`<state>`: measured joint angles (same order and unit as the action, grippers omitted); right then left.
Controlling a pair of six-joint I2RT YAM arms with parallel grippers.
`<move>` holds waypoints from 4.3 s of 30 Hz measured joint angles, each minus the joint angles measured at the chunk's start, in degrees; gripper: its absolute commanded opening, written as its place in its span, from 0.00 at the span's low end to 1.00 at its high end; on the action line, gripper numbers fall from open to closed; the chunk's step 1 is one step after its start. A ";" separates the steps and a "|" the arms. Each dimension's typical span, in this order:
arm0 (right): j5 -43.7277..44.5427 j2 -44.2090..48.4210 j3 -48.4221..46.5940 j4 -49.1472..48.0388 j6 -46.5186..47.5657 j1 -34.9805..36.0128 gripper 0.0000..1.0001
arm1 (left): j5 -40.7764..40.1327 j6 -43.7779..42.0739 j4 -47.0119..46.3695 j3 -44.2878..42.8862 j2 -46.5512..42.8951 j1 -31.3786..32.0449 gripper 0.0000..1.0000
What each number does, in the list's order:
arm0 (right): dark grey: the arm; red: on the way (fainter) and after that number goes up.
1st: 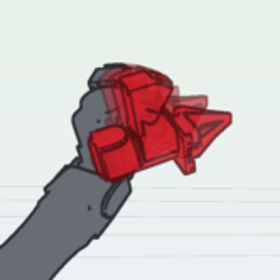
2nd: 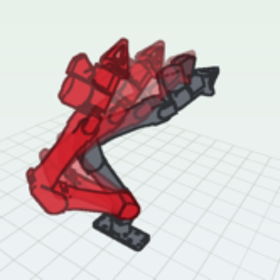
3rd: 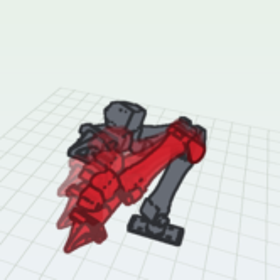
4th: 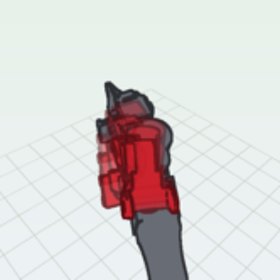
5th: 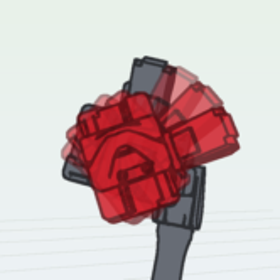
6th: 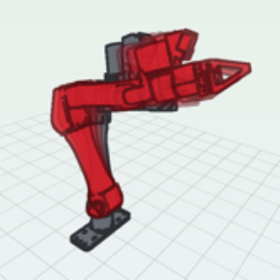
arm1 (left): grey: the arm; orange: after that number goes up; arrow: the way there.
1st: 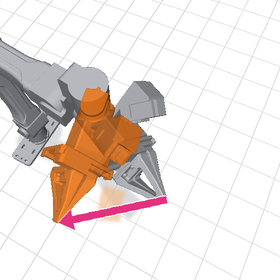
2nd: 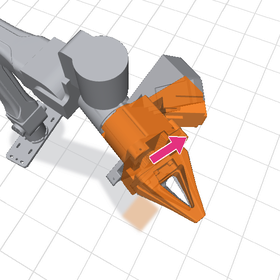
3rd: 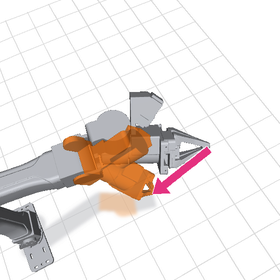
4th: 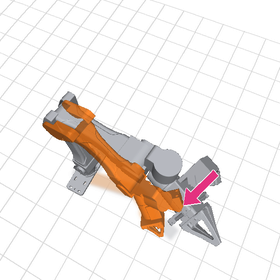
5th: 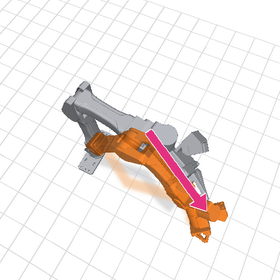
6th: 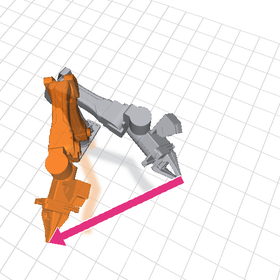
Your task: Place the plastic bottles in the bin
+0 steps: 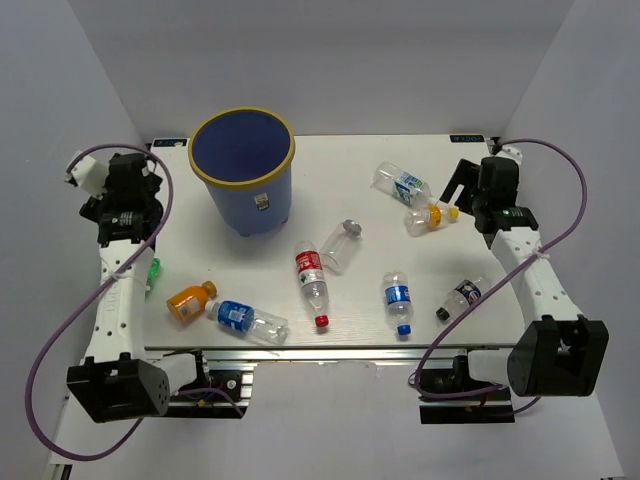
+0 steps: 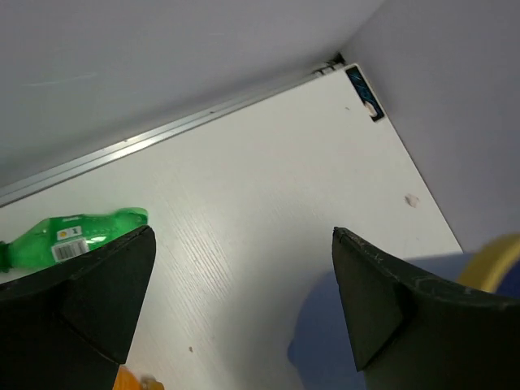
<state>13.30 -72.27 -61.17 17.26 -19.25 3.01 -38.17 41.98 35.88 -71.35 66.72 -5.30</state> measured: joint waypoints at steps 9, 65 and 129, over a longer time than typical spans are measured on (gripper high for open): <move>-1.84 -8.17 -4.33 2.47 -5.40 0.00 0.89 | 5.29 2.40 -0.35 4.22 0.59 -9.66 0.98; -32.70 -54.03 -68.48 -16.87 16.35 39.98 0.89 | 8.81 11.04 -1.38 15.54 2.89 -11.85 0.98; -28.48 7.96 -3.04 -11.67 10.67 5.84 0.89 | 20.90 31.61 -5.53 3.21 19.39 -24.28 0.27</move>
<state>-15.18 -64.31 -64.20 5.58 -8.58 8.84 -17.28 73.58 30.35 -68.14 86.11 -29.58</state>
